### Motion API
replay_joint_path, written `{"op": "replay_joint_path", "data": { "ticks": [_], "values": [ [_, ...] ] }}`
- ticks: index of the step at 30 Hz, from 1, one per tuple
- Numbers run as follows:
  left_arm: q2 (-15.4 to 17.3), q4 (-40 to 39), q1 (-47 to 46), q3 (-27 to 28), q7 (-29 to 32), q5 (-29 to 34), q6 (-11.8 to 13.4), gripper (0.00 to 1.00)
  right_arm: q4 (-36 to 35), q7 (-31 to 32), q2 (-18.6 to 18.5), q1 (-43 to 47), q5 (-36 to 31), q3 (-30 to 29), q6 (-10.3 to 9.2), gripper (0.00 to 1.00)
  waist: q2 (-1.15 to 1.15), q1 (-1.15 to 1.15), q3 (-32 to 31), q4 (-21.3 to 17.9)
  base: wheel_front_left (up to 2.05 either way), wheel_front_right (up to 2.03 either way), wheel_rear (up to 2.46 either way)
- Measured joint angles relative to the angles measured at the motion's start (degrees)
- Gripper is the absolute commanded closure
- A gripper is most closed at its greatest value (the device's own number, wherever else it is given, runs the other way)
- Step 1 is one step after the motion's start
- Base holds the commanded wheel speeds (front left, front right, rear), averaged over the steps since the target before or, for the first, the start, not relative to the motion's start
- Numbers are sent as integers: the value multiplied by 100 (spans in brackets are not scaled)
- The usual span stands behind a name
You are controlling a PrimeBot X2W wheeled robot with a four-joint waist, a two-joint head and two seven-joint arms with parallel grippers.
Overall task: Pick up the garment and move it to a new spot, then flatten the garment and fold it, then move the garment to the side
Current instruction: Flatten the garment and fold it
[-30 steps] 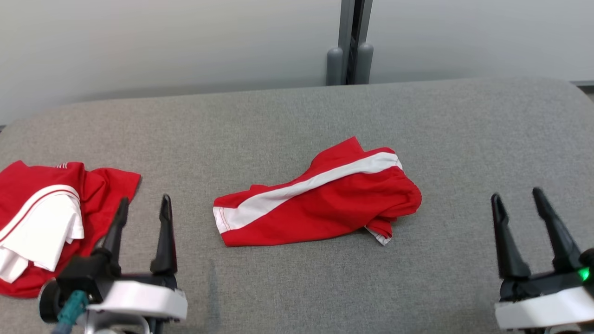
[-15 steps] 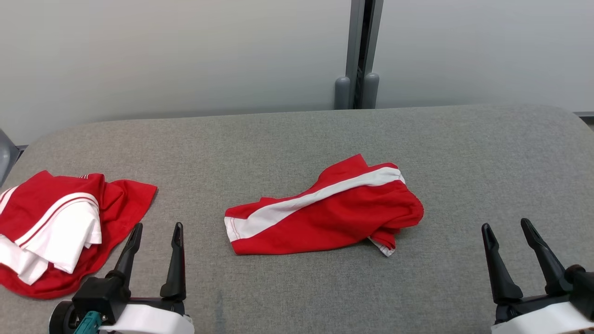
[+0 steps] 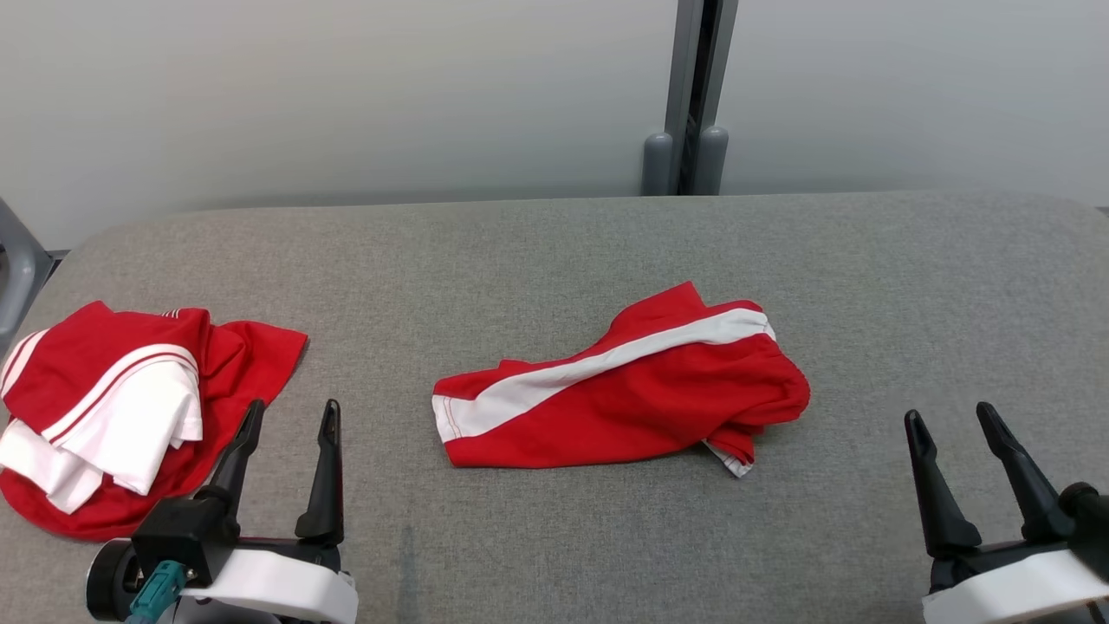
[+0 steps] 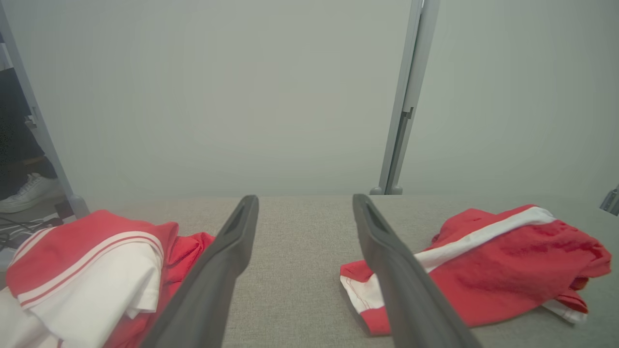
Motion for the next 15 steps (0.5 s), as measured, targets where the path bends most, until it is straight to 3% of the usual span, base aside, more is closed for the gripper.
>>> {"op": "replay_joint_path", "data": {
  "ticks": [8,15],
  "values": [
    [-47,-19,-222,-116,-5,2,-48,0,508,103,-424,-728,394,5,0,0,0,0,288,101,0,0,0],
    [-197,92,-680,-335,-82,23,-196,0,1504,193,-1125,-1934,1160,650,0,0,0,0,827,232,0,0,0]
  ]
}}
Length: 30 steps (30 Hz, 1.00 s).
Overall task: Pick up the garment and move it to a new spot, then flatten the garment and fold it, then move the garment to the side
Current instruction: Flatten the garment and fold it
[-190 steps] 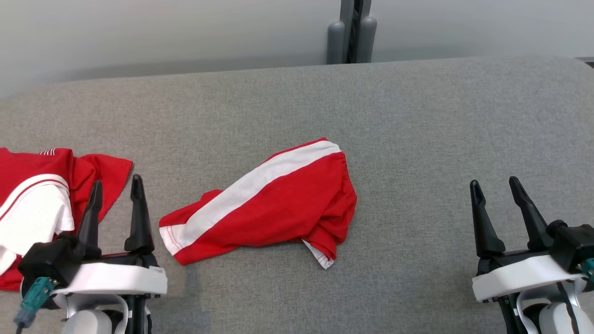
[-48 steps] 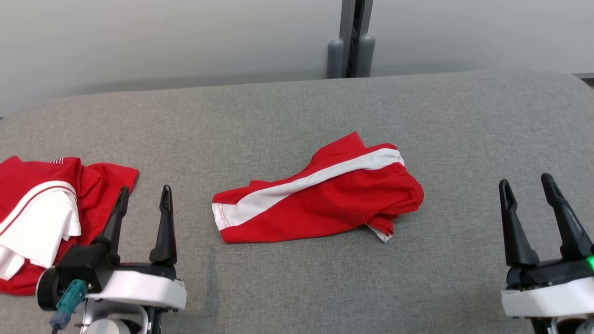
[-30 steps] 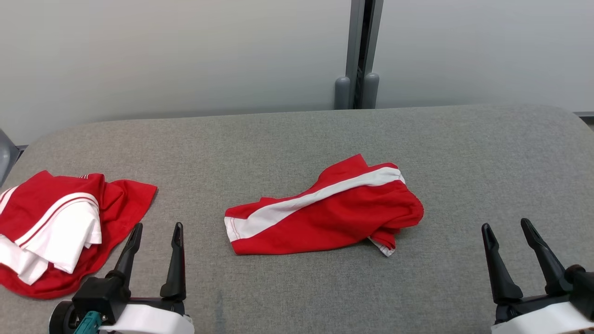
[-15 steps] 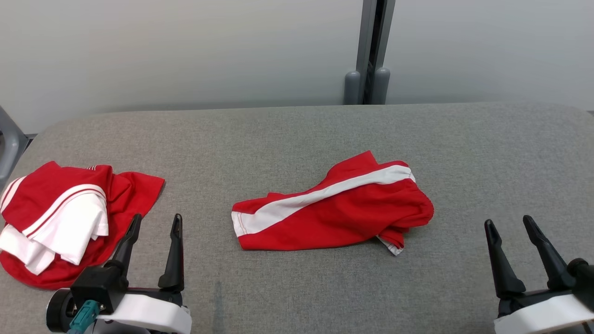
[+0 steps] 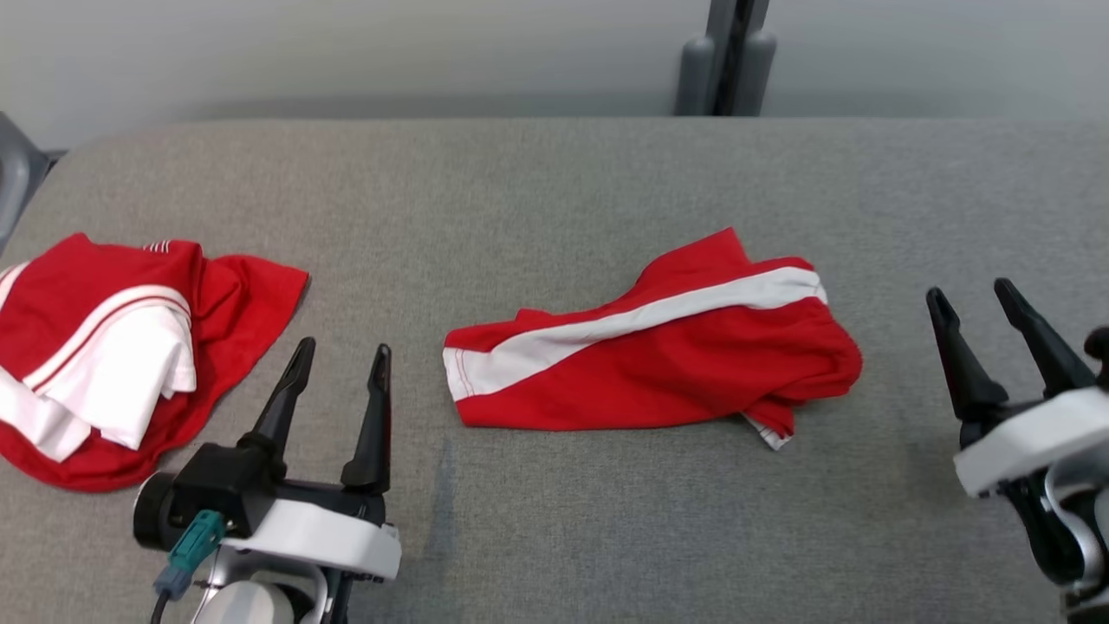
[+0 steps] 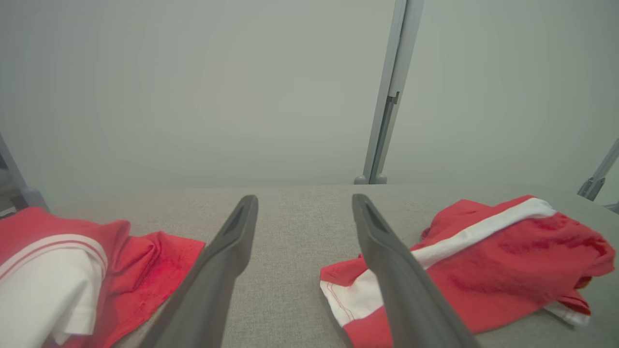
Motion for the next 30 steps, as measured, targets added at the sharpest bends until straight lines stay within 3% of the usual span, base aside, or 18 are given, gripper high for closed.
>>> {"op": "replay_joint_path", "data": {
  "ticks": [12,18,19,20,21,22,26,30],
  "values": [
    [-234,495,-581,-250,-241,64,-254,0,950,392,-809,-1291,1731,2009,0,0,0,0,714,313,0,0,0],
    [-278,646,-698,-265,-308,73,-304,0,911,734,-1066,-1602,2675,2813,-1,0,0,0,783,313,0,0,0],
    [-283,665,-710,-263,-325,73,-304,0,866,733,-1100,-1640,2814,2893,-1,32,0,0,787,310,0,0,0],
    [-288,682,-728,-263,-344,73,-310,0,797,744,-1145,-1671,2961,3015,-1,56,0,0,792,308,0,0,0],
    [-288,682,-728,-263,-344,73,-310,0,797,744,-1145,-1671,2961,3015,-1,64,0,0,792,308,0,0,0],
    [-292,694,-750,-261,-348,73,-310,0,743,742,-1171,-1682,3115,3093,-1,100,0,0,795,306,0,0,0],
    [-305,740,-770,-257,-375,73,-318,0,584,810,-1343,-1723,3646,3421,-1,100,0,0,798,301,0,0,0],
    [-312,779,-772,-250,-400,73,-318,0,457,499,-1510,-1743,3862,3557,-1,100,0,0,770,298,0,0,0]
  ]
}}
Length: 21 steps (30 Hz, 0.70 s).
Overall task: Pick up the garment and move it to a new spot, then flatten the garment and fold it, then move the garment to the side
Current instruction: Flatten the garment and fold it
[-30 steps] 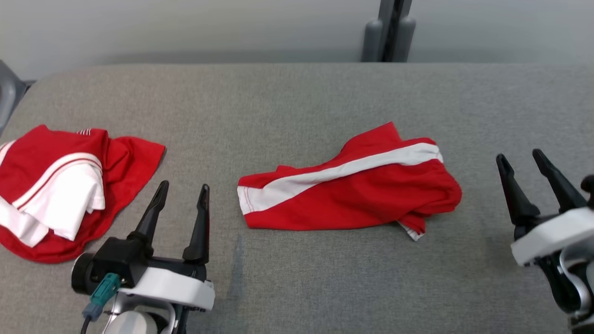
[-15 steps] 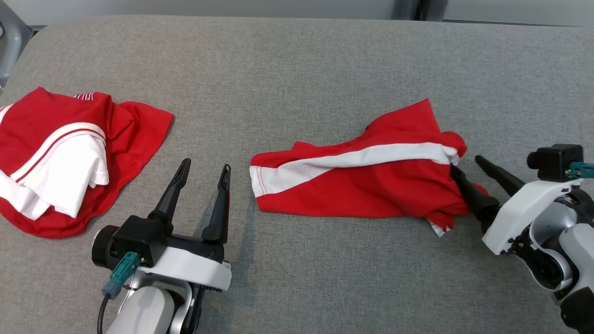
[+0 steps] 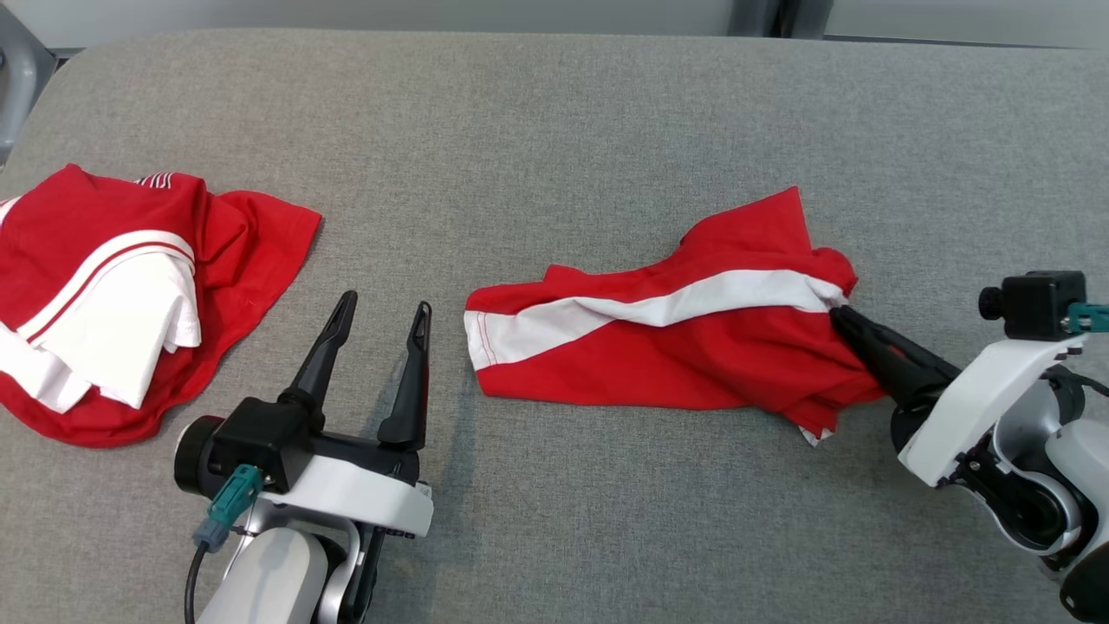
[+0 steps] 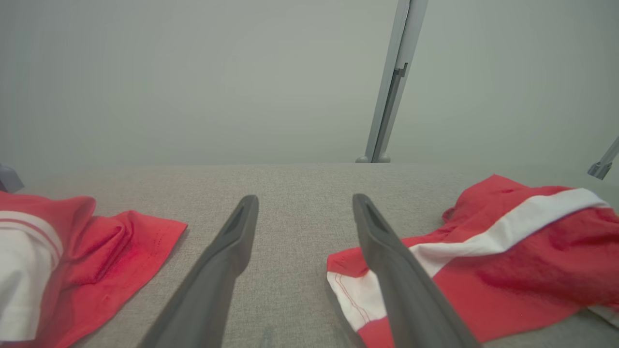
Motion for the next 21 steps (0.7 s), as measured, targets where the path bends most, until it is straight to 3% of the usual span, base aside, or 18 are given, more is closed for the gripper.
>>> {"op": "replay_joint_path", "data": {
  "ticks": [4,11,18,21],
  "values": [
    [-3,20,1,20,-8,-1,2,0,-141,-478,-159,2,53,25,0,100,0,0,-49,-7,0,0,0],
    [24,13,31,76,-25,-2,38,0,-293,-1303,-420,9,-515,-129,0,100,0,0,-137,-86,0,0,0],
    [90,-13,120,104,-34,-33,58,0,-831,-1538,-662,246,-1939,-780,-1,100,0,0,-254,-187,0,0,0],
    [99,-37,125,109,-42,-46,60,0,-1249,-1166,-523,626,-2573,-906,0,100,0,0,-294,-220,0,0,0]
  ]
}}
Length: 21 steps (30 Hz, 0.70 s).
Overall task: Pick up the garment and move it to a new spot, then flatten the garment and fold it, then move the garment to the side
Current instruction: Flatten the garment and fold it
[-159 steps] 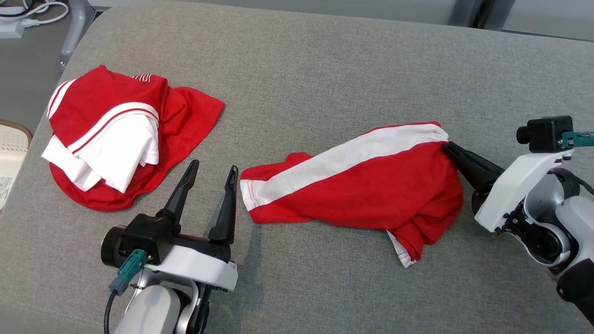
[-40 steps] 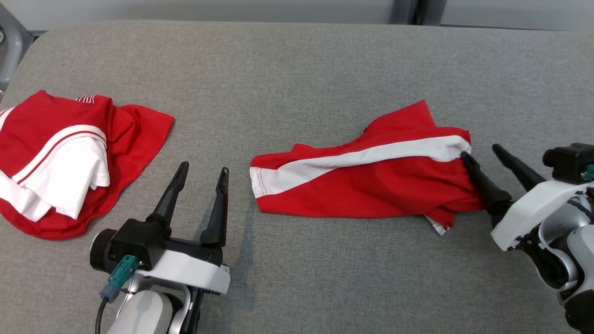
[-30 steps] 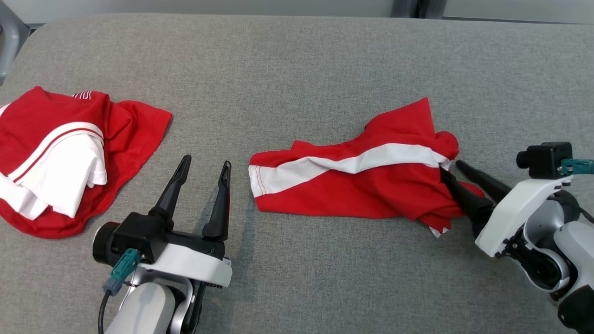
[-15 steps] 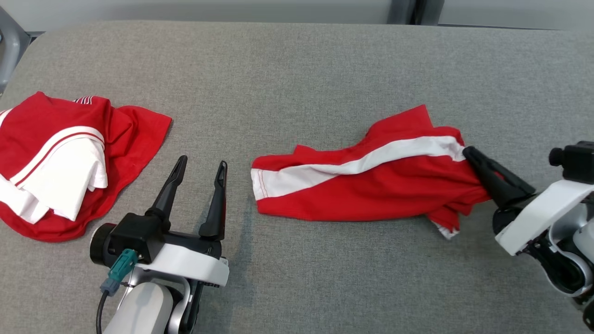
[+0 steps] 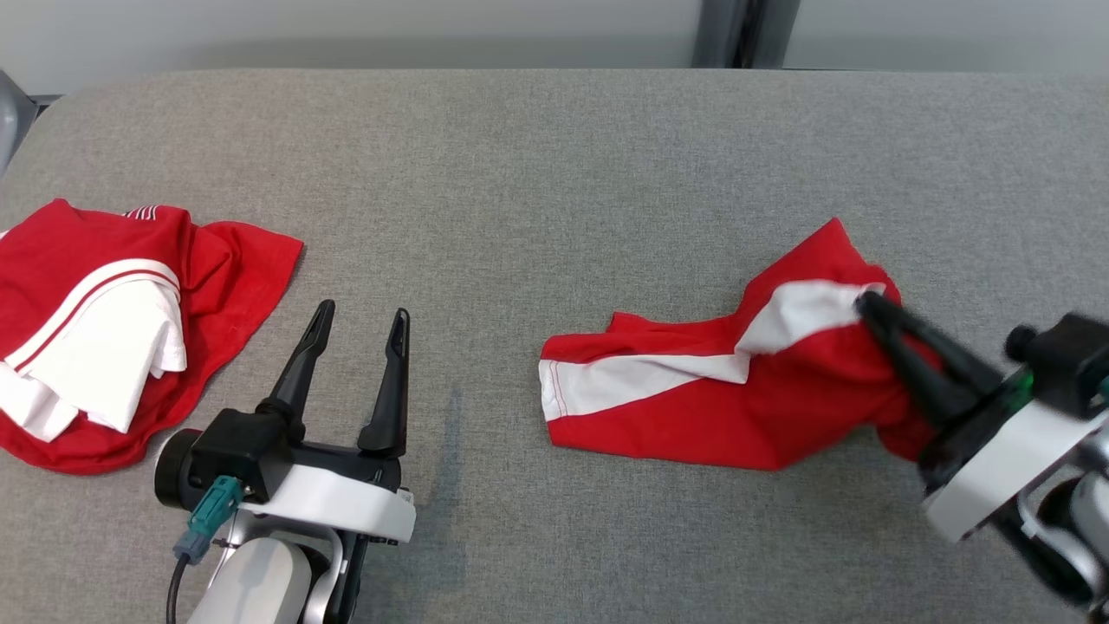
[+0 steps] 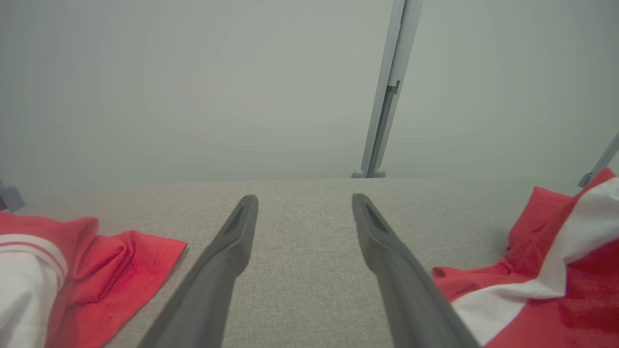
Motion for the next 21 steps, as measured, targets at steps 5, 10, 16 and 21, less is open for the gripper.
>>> {"op": "replay_joint_path", "data": {
  "ticks": [5,10,16,21],
  "values": [
    [-23,-2,23,-31,-7,-42,16,0,-214,720,510,882,-535,133,1,100,0,0,-38,-9,0,0,0],
    [-33,29,21,-68,-8,-48,0,0,78,805,888,1417,-726,-37,1,100,0,0,-65,11,0,0,0],
    [-14,54,26,-90,-5,-69,2,0,254,479,1268,1788,-720,-357,1,34,0,0,-140,-4,0,0,0],
    [48,49,119,-47,25,-140,35,0,21,247,1451,2146,-611,-842,1,0,0,0,-232,-81,0,0,0]
  ]
}}
